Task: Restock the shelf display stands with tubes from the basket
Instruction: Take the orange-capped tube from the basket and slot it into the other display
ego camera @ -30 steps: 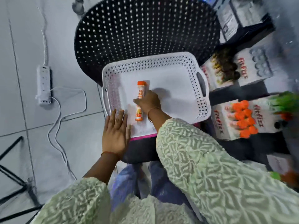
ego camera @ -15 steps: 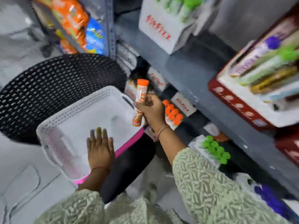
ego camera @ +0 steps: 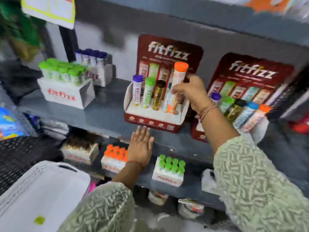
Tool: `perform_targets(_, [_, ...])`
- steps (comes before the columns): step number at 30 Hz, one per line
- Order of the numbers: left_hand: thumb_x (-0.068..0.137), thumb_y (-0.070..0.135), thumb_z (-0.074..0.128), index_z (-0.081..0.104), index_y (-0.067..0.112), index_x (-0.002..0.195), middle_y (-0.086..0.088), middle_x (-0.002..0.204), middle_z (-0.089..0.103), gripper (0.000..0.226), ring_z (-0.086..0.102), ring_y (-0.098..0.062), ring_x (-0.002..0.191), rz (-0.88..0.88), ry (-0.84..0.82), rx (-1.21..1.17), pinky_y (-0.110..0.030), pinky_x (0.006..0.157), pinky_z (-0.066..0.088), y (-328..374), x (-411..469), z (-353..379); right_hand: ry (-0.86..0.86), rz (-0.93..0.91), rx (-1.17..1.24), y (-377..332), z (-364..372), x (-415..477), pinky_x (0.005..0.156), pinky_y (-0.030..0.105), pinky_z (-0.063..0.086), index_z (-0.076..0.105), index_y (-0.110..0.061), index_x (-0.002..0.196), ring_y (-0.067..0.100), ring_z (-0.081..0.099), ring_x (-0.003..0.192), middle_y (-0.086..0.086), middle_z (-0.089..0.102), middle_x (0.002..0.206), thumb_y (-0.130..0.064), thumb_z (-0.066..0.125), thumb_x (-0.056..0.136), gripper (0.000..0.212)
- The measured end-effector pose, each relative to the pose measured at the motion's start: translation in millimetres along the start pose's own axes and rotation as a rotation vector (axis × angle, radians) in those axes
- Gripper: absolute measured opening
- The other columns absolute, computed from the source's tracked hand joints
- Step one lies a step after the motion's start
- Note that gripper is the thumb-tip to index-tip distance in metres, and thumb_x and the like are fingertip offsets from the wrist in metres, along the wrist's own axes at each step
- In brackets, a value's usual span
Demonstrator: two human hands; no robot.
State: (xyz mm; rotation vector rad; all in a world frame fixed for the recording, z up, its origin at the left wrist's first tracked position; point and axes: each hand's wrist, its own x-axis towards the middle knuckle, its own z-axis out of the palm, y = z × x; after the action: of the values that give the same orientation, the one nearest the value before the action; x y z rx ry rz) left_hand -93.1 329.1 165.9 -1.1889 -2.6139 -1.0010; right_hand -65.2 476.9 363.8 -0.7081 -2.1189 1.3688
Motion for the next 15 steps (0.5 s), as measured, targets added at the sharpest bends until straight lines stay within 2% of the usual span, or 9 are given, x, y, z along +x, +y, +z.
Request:
perform_targets(2, [0.085, 0.042, 0.012, 0.047, -0.003, 0.125, -0.025, 0.135, 0.045, 0.070, 0.031, -0.041, 0.130, -0.015, -0.057, 0.016, -0.050, 0.108, 0.019, 6, 2, 8, 0.025, 0.074, 0.025, 1, -17, 12, 0.055, 0.034, 0.051, 0.052, -0.014, 0.057, 0.020, 0.050, 0.050, 0.006, 0.054, 0.052, 0.007, 0.060, 0.063, 0.023])
perform_targets(5, [0.085, 0.044, 0.010, 0.044, 0.000, 0.129, -0.020, 0.140, 0.040, 0.071, 0.023, -0.036, 0.134, -0.031, -0.068, 0.054, -0.046, 0.110, 0.013, 7, 3, 15, -0.023, 0.205, 0.083, 1, -35, 21, 0.043, 0.021, 0.051, 0.048, -0.012, 0.056, 0.016, 0.049, 0.054, -0.002, 0.051, 0.036, 0.009, 0.052, 0.069, 0.025])
perform_targets(6, [0.086, 0.042, 0.013, 0.043, 0.000, 0.129, -0.020, 0.141, 0.039, 0.067, 0.022, -0.035, 0.135, -0.034, -0.068, 0.058, -0.046, 0.110, 0.012, 7, 4, 16, -0.047, 0.253, 0.126, 1, -39, 24, 0.042, 0.020, 0.051, 0.047, -0.012, 0.057, 0.015, 0.049, 0.057, -0.001, 0.052, 0.042, 0.009, 0.050, 0.071, 0.026])
perform_targets(8, [0.088, 0.038, 0.017, 0.043, 0.002, 0.131, -0.018, 0.142, 0.039, 0.061, 0.021, -0.033, 0.135, -0.038, -0.065, 0.063, -0.045, 0.110, 0.011, 7, 5, 18, -0.098, 0.328, 0.228, 1, -45, 28, 0.053, 0.028, 0.054, 0.048, -0.013, 0.061, 0.015, 0.051, 0.069, 0.003, 0.050, 0.065, 0.005, 0.049, 0.077, 0.024])
perform_targets(10, [0.087, 0.040, 0.014, 0.040, 0.004, 0.132, -0.016, 0.143, 0.037, 0.063, 0.019, -0.032, 0.136, -0.037, -0.068, 0.074, -0.043, 0.111, 0.009, 7, 5, 17, -0.149, 0.365, 0.287, 2, -49, 31, 0.061, 0.032, 0.053, 0.050, -0.015, 0.067, 0.017, 0.053, 0.082, 0.002, 0.049, 0.079, -0.002, 0.051, 0.080, 0.018])
perform_targets(12, [0.085, 0.043, 0.007, 0.036, 0.007, 0.135, -0.014, 0.146, 0.033, 0.068, 0.016, -0.030, 0.137, -0.034, -0.088, 0.093, -0.040, 0.111, 0.007, 8, 5, 15, -0.167, 0.371, 0.267, 3, -49, 34, 0.067, 0.034, 0.055, 0.050, -0.015, 0.072, 0.023, 0.055, 0.095, 0.004, 0.052, 0.084, -0.003, 0.053, 0.080, 0.015])
perform_targets(15, [0.086, 0.040, 0.009, 0.031, 0.010, 0.137, -0.011, 0.149, 0.027, 0.064, 0.012, -0.027, 0.138, -0.034, -0.119, 0.103, -0.038, 0.112, 0.004, 8, 6, 13, -0.174, 0.308, 0.106, 4, -46, 38, 0.063, 0.036, 0.058, 0.052, -0.012, 0.085, 0.032, 0.060, 0.101, 0.010, 0.058, 0.090, 0.005, 0.055, 0.076, 0.019])
